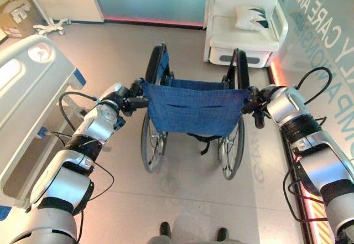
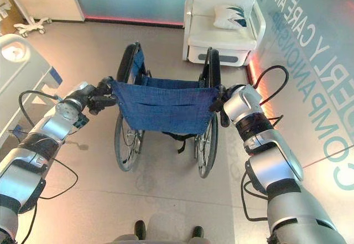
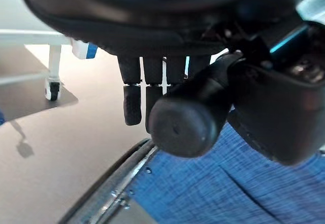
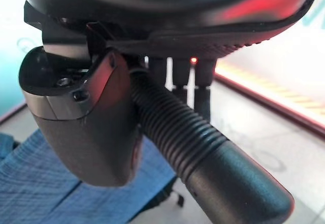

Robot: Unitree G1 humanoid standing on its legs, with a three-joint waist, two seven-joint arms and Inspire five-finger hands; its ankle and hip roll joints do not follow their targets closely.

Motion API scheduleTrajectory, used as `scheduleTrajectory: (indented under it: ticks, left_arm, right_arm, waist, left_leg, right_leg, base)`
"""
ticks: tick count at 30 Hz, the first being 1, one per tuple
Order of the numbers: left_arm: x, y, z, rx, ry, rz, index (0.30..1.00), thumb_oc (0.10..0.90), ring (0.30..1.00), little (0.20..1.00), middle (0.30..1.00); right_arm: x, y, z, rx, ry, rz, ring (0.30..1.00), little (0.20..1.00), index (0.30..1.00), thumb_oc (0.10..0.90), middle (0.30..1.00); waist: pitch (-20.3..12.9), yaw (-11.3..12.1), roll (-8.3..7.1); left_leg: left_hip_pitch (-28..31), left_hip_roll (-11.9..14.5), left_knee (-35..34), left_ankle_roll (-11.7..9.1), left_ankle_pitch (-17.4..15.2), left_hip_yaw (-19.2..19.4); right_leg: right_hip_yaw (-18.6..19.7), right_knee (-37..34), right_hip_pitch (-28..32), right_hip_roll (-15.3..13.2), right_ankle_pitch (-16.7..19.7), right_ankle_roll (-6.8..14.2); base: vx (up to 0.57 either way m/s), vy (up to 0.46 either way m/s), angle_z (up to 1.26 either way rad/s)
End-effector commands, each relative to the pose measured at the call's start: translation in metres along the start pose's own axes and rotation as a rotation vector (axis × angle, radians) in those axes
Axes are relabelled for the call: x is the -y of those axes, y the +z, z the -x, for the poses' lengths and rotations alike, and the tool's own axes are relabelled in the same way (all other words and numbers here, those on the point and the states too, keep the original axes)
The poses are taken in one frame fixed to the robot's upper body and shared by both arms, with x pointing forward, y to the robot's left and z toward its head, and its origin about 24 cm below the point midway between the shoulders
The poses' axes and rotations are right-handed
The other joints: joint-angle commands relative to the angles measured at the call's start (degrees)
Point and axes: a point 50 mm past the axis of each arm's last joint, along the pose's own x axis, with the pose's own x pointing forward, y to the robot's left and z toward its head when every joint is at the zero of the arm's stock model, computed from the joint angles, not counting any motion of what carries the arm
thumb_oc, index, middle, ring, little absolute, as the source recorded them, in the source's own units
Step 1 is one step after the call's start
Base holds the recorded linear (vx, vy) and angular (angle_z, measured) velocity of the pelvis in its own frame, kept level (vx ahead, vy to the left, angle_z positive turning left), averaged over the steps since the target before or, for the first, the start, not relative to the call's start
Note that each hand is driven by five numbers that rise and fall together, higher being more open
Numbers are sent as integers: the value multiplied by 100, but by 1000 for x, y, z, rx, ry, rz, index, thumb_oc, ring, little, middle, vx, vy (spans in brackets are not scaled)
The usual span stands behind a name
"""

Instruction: Push the wheelchair next to the bed

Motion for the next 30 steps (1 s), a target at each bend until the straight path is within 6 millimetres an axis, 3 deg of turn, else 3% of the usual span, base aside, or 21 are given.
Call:
scheduleTrajectory:
  ticks: [1, 6, 10, 11, 13, 14, 15, 18, 19, 22, 23, 27, 30]
  left_arm:
    - [1, 5, 2, 116, -17, -57, 300, 400, 300, 300, 300]
    - [3, 8, 3, 134, -46, -12, 300, 400, 300, 300, 300]
    - [5, 15, 3, 158, -51, 34, 300, 400, 300, 300, 300]
    - [5, 16, 2, 163, -53, 40, 300, 400, 300, 300, 300]
    - [7, 20, 2, 172, -64, 41, 300, 400, 300, 300, 300]
    - [8, 20, 3, 171, -66, 42, 300, 400, 300, 300, 300]
    - [14, 16, 4, 157, -85, 51, 300, 400, 300, 300, 300]
    - [25, 8, 6, 141, -111, 59, 300, 400, 300, 300, 300]
    - [33, 6, 8, 131, -129, 52, 300, 400, 300, 300, 300]
    - [44, 8, 5, 138, -155, 42, 300, 400, 300, 300, 300]
    - [46, 12, 2, 144, -170, 35, 300, 400, 300, 300, 300]
    - [51, 22, -4, 139, -203, 37, 300, 400, 300, 300, 300]
    - [54, 8, -3, 84, -222, 50, 300, 400, 300, 300, 300]
  right_arm:
    - [-17, -39, -19, -11, -126, 448, 300, 300, 300, 400, 300]
    - [-7, -35, -19, 32, -177, 459, 300, 300, 300, 400, 300]
    - [1, -31, -19, 44, -220, 446, 300, 300, 300, 400, 300]
    - [3, -32, -20, 45, -227, 446, 300, 300, 300, 400, 300]
    - [7, -39, -21, 45, -251, 456, 300, 300, 300, 400, 300]
    - [8, -40, -21, 46, -254, 457, 300, 300, 300, 400, 300]
    - [8, -48, -22, 47, -247, 461, 300, 300, 300, 400, 300]
    - [6, -55, -22, 46, -231, 471, 300, 300, 300, 400, 300]
    - [5, -58, -21, 47, -222, 477, 300, 300, 300, 400, 300]
    - [12, -58, -22, 44, -230, 473, 300, 300, 300, 400, 300]
    - [16, -58, -23, 34, -230, 467, 300, 300, 300, 400, 300]
    - [24, -60, -27, 29, -231, 464, 300, 300, 300, 400, 300]
    - [14, -57, -27, 71, -160, 497, 300, 300, 300, 400, 300]
  waist:
    - [420, 79, 117]
    - [460, 178, 146]
    - [495, 250, 270]
    - [519, 248, 293]
    - [656, 222, 421]
    - [677, 214, 432]
    - [748, 143, 408]
    - [808, 17, 288]
    - [813, -85, 115]
    - [845, -242, 19]
    - [842, -248, 57]
    - [729, -275, -28]
    - [541, -262, -45]
  left_leg:
    - [11, -387, 194, 195, -307, -29]
    - [-46, -452, 334, 291, -359, -53]
    - [-127, -496, 438, 393, -334, -112]
    - [-147, -506, 456, 411, -326, -111]
    - [-151, -485, 508, 463, -312, -220]
    - [-136, -485, 514, 469, -317, -238]
    - [1, -510, 540, 469, -400, -341]
    - [237, -593, 558, 452, -556, -440]
    - [441, -728, 600, 419, -779, -497]
    - [664, -699, 674, 418, -1084, -629]
    - [674, -630, 706, 411, -1139, -667]
    - [497, -527, 1206, 328, -1361, -682]
    - [720, -243, 1387, 129, -1457, -686]
  right_leg:
    - [37, 376, -290, -39, 283, -220]
    - [-6, 706, -383, -195, 224, -123]
    - [-6, 1494, -555, -260, -17, -136]
    - [7, 1752, -632, -282, 66, -142]
    - [131, 3132, -1226, -323, 596, -131]
    - [132, 3311, -1332, -339, 639, -125]
    - [143, 3510, -1652, -398, 954, -92]
    - [111, 3044, -1830, -420, 1147, -70]
    - [71, 2216, -1925, -515, 1416, 11]
    - [129, 645, -1929, -630, 1501, 95]
    - [202, 474, -1848, -642, 1530, 94]
    - [342, 715, -1699, -718, 1282, 135]
    - [222, 1377, -1764, -682, 1017, 140]
  base:
    - [23, 65, 3]
    - [35, 79, 4]
    - [57, 150, 3]
    - [47, 160, 3]
    - [90, 173, 8]
    - [221, 106, 28]
    - [267, 31, 28]
    - [309, -60, 20]
    - [353, -166, 19]
    - [391, -247, 41]
    - [328, -260, 66]
    - [320, -320, 76]
    - [432, -278, 40]
